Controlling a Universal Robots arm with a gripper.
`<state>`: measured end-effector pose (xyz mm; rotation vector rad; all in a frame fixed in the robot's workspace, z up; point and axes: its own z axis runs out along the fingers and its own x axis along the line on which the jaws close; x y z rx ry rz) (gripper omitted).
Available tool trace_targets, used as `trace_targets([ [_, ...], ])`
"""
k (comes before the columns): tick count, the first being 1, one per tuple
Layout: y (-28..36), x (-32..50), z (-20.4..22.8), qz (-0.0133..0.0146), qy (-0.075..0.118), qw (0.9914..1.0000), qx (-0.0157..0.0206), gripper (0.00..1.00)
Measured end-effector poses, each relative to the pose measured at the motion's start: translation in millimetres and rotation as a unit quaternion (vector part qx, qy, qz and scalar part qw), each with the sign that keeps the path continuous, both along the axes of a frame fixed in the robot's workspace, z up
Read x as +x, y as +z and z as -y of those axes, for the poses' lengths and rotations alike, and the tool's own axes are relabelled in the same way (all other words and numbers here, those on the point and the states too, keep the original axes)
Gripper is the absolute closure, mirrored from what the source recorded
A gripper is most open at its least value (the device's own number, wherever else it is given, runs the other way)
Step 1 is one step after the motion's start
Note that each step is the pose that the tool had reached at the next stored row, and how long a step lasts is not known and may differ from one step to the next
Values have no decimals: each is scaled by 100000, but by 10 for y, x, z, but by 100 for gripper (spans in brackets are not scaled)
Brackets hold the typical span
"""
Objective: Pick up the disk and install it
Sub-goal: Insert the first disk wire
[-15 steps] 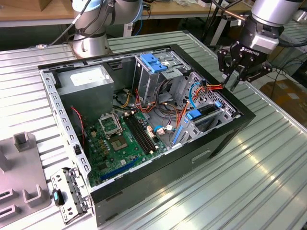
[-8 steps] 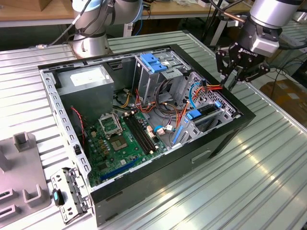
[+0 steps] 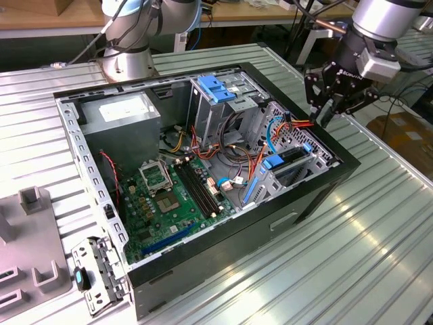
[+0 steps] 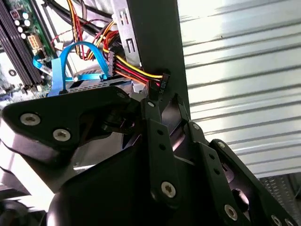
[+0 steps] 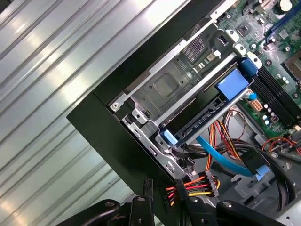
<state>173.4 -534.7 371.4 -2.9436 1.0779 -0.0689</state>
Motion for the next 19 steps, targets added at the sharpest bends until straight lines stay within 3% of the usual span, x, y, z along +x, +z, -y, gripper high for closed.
trace_targets([
  [4, -7, 4, 0, 0, 3401, 99942, 24, 69],
  [8, -19, 42, -42, 0, 4970, 99876, 35, 69],
  [13, -30, 42, -44, 0, 7768, 99698, 16, 69],
  [16, -36, 42, -44, 0, 8684, 99622, 32, 69],
  [19, -36, 41, -44, 0, 8708, 99620, 20, 70],
])
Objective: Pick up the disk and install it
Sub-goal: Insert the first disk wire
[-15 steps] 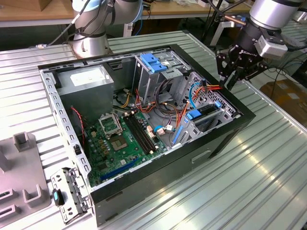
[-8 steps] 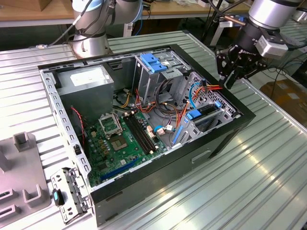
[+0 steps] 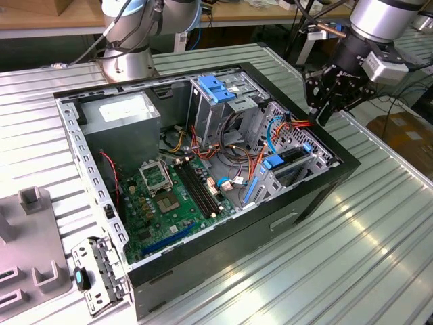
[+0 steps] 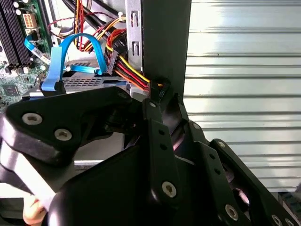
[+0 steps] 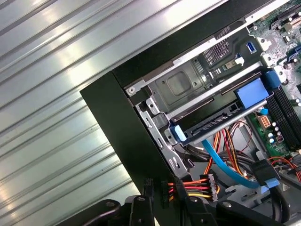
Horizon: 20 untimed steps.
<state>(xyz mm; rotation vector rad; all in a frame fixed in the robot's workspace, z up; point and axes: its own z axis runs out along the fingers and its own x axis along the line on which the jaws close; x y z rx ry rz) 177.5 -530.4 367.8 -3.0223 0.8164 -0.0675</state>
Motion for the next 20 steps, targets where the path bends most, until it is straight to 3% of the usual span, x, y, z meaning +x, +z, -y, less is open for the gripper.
trace_targets([
  [1, 0, 0, 0, 1, 0, 100000, -6, 70],
  [2, 0, 0, 0, 2, -2, 100000, -14, 83],
  [7, 63, 0, 0, 2, -6, 100000, -11, 84],
  [11, 65, -10, 0, 0, -101, 100000, -16, 84],
  [15, 64, -15, 0, 1, -34, 100000, -311, 84],
  [20, 61, -99, 0, 2, -975, 99995, -311, 84],
])
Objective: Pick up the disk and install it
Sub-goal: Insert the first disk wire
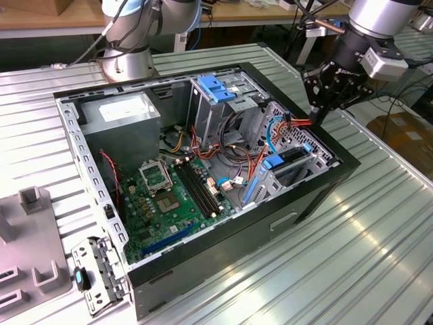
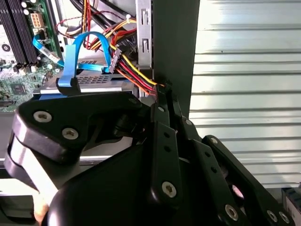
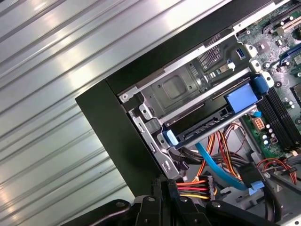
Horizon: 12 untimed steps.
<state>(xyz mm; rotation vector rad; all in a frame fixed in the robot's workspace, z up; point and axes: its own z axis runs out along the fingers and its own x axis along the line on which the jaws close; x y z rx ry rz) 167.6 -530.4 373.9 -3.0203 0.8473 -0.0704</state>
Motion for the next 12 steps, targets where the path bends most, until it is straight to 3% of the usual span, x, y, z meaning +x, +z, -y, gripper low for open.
trace_targets([
  [12, -10, -99, 0, -3, -3577, 99936, -3, 84],
])
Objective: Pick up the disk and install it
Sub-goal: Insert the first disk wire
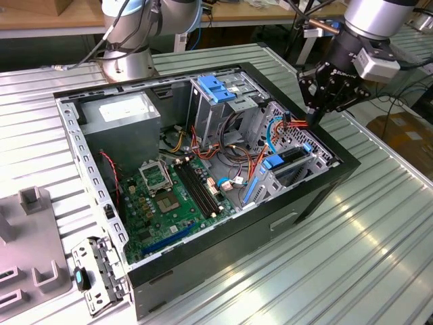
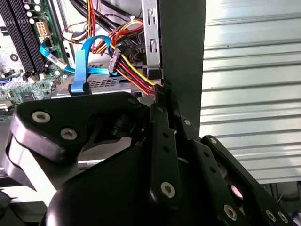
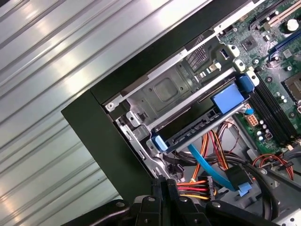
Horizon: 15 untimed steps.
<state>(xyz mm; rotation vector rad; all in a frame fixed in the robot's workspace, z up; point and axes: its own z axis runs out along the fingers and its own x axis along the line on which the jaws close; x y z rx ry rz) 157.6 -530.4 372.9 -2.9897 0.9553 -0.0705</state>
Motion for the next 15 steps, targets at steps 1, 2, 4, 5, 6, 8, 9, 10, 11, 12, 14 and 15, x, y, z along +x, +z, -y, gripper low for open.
trace_targets([
  [1, -1, -6, 0, 0, -188, 100000, 2, 84],
  [2, -2, -12, 0, 0, -408, 99999, 2, 84],
  [4, -6, -42, 0, -1, -1304, 99992, 1, 84],
  [5, -7, -49, 0, -1, -1505, 99989, -2, 84],
  [6, -8, -55, 0, -1, -1721, 99985, 2, 84],
  [8, -10, -67, 0, -1, -2112, 99978, 2, 84],
  [9, -11, -74, 0, -1, -2337, 99973, -3, 84],
  [10, -13, -80, 0, -1, -2550, 99967, 2, 84],
  [11, -15, -89, 0, 0, -2953, 99956, 3, 84],
  [12, -17, -93, 0, -1, -3202, 99949, 3, 84],
  [14, -21, -101, 0, 2, -3827, 99927, 1, 84],
  [15, -23, -106, 0, -1, -4083, 99917, 1, 84],
])
